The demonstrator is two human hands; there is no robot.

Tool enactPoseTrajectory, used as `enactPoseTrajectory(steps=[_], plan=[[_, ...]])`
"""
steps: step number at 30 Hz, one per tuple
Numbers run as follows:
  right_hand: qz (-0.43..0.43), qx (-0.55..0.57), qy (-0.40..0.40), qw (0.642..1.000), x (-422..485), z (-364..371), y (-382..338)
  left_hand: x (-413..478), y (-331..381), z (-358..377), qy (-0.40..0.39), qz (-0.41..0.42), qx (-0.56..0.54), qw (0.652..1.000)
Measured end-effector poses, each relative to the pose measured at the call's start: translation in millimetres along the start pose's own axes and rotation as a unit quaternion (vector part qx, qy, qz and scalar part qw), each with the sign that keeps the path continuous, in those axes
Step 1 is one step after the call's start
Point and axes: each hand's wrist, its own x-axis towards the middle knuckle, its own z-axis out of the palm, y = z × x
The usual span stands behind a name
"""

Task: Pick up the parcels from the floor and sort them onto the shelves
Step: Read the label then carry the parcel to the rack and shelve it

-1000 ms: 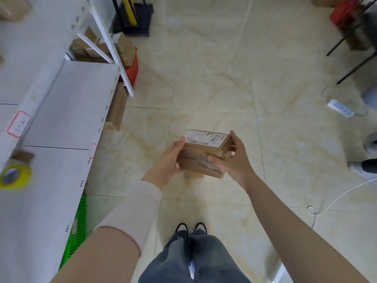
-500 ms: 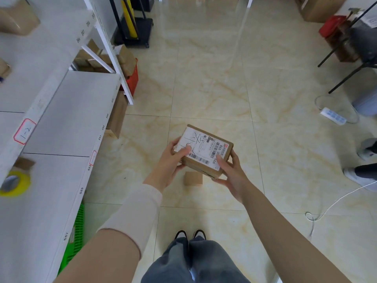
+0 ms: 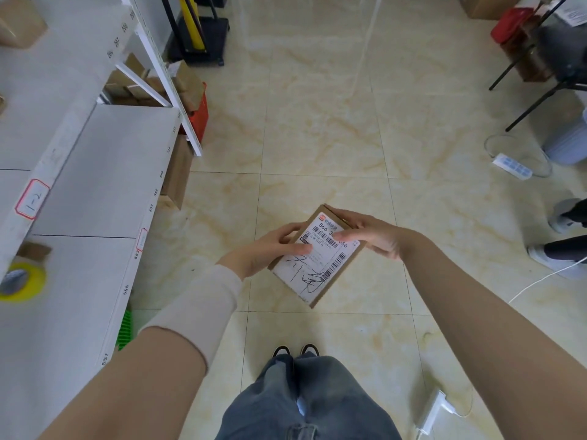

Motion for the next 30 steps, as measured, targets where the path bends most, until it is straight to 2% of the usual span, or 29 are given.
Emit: enactPoseTrajectory(steps=[1,3,5,7,10,14,22,27,30], plan=[[-0.008,0.008,0.012,1.0,1,-1,-1,1,0,3,0.014,0.006,-0.021,1.0],[-0.041,0.062,0.09,0.993,2,2,2,5,-3,6,0.054,0.021,-0.057,0.997],[-0.083,0.148,0.2,0.965,4,9,8,8,-6,10,0.104,0.045,-0.104,0.988],[-0.094,0.215,0.249,0.94,5,23,15,12,-7,17,0.157,0.066,-0.162,0.972],[-0.089,0.246,0.236,0.936,6,48,24,17,-5,31,0.2,0.082,-0.232,0.949],[-0.11,0.267,0.248,0.925,7,62,24,17,-1,44,0.213,0.088,-0.285,0.93],[-0.131,0.336,0.292,0.886,5,61,7,12,-2,55,0.24,0.186,-0.274,0.913],[-0.144,0.28,0.254,0.914,8,64,4,17,7,50,0.255,0.205,-0.274,0.904],[-0.142,0.282,0.242,0.917,11,69,5,21,10,47,0.252,0.214,-0.277,0.902]])
